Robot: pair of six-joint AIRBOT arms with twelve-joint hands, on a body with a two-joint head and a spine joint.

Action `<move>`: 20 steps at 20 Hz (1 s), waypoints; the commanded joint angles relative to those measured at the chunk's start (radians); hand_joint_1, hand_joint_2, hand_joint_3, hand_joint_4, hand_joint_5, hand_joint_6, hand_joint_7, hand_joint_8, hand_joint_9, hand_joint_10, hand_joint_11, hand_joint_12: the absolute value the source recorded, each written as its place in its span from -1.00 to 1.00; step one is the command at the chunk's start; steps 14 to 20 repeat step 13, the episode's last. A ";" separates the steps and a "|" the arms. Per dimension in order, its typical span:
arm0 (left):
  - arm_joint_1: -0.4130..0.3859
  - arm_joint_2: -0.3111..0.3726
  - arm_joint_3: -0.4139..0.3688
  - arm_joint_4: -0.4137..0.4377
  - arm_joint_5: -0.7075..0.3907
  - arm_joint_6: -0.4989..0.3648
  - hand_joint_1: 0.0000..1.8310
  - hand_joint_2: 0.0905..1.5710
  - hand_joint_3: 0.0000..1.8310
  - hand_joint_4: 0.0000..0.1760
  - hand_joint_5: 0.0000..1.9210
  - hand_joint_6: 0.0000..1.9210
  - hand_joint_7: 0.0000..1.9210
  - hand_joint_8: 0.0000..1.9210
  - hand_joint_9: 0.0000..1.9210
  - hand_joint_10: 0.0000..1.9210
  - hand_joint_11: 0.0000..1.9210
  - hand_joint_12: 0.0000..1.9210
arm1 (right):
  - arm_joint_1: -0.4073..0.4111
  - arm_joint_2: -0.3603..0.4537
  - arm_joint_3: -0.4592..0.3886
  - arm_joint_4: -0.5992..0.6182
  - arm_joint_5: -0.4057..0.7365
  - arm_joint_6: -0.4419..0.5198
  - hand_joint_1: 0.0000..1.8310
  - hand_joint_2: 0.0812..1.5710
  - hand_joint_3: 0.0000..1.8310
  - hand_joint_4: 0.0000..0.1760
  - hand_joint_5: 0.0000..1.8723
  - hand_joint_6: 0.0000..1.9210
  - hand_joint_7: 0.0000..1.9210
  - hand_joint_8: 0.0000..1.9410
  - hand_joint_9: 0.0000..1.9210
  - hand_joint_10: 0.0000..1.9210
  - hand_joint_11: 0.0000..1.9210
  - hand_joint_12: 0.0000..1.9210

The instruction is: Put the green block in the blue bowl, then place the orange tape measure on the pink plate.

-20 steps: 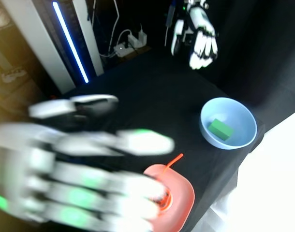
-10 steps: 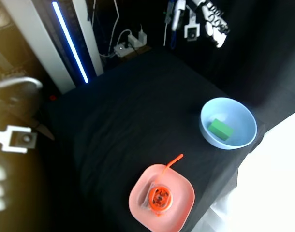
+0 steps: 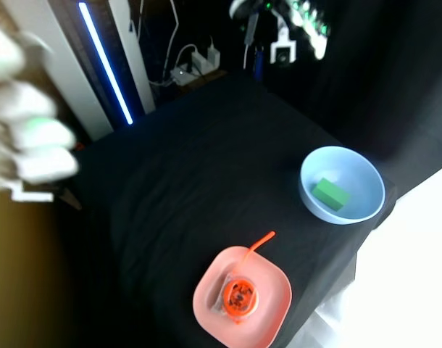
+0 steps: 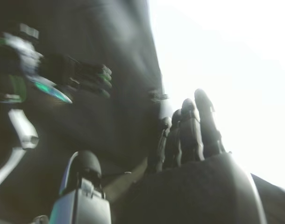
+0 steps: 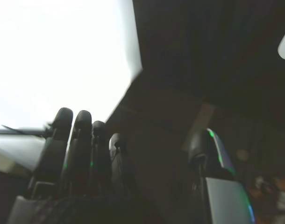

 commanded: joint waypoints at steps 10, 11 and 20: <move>-0.020 0.022 -0.004 0.012 -0.121 0.027 -0.92 0.61 -0.99 -0.90 -0.86 -0.17 -0.41 -0.99 -0.49 -0.86 -0.96 0.20 | 0.026 0.015 0.002 -0.003 0.097 -0.019 -0.06 0.56 -0.99 0.41 -1.00 -1.00 -1.00 -1.00 -1.00 -1.00 -1.00 -0.95; -0.019 0.023 -0.004 0.011 -0.121 0.027 -0.58 0.52 -1.00 -0.72 -0.90 -0.64 -0.62 -0.97 -0.40 -0.87 -0.74 0.17 | 0.027 0.015 0.002 -0.003 0.097 -0.019 -0.06 0.56 -0.99 0.41 -1.00 -1.00 -1.00 -1.00 -1.00 -1.00 -1.00 -0.96; -0.019 0.023 -0.004 0.009 -0.121 0.027 -0.60 0.62 -0.99 -0.47 -0.76 -0.73 -0.52 -0.97 -0.31 -0.88 -0.67 0.16 | 0.027 0.018 0.002 -0.003 0.097 -0.019 -0.06 0.56 -0.99 0.41 -1.00 -1.00 -1.00 -1.00 -1.00 -1.00 -1.00 -0.96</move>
